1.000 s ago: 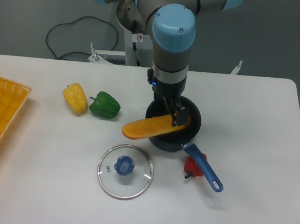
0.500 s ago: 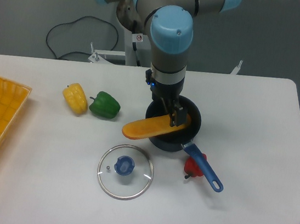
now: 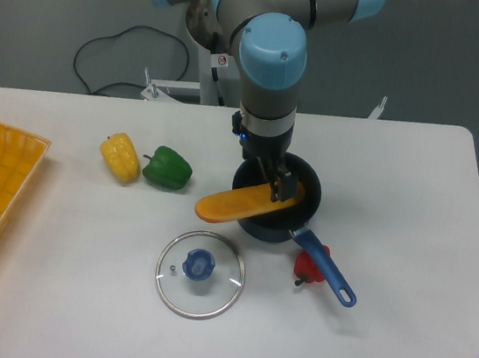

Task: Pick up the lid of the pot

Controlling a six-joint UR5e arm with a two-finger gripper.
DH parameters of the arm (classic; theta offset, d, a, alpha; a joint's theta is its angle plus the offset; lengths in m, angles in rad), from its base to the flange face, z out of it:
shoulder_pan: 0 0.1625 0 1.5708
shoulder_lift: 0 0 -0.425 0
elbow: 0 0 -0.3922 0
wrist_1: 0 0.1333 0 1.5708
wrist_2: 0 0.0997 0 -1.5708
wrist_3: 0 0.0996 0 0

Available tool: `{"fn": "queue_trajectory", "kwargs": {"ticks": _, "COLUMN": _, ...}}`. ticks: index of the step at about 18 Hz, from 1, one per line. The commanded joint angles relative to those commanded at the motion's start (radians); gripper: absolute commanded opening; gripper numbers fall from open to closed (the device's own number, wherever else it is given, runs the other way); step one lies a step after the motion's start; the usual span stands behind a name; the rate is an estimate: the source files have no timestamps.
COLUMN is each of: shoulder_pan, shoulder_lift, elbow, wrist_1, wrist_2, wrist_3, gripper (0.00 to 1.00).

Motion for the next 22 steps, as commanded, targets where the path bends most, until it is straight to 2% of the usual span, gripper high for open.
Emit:
{"fn": "queue_trajectory", "kwargs": {"ticks": 6, "shoulder_pan": 0.0, "shoulder_lift": 0.005, "elbow": -0.012, "wrist_1": -0.005, "wrist_2": -0.008, "wrist_3": -0.008, "gripper": 1.0}}
{"fn": "queue_trajectory", "kwargs": {"ticks": 9, "shoulder_pan": -0.003, "shoulder_lift": 0.002, "elbow": -0.014, "wrist_1": -0.002, "wrist_2": -0.008, "wrist_3": -0.069, "gripper": 1.0}}
{"fn": "queue_trajectory", "kwargs": {"ticks": 14, "shoulder_pan": -0.02, "shoulder_lift": -0.012, "elbow": -0.012, "wrist_1": 0.055, "wrist_2": -0.005, "wrist_3": -0.146, "gripper": 1.0}}
{"fn": "queue_trajectory", "kwargs": {"ticks": 22, "shoulder_pan": -0.029, "shoulder_lift": -0.02, "elbow": -0.014, "wrist_1": 0.057, "wrist_2": 0.005, "wrist_3": -0.213, "gripper": 1.0}}
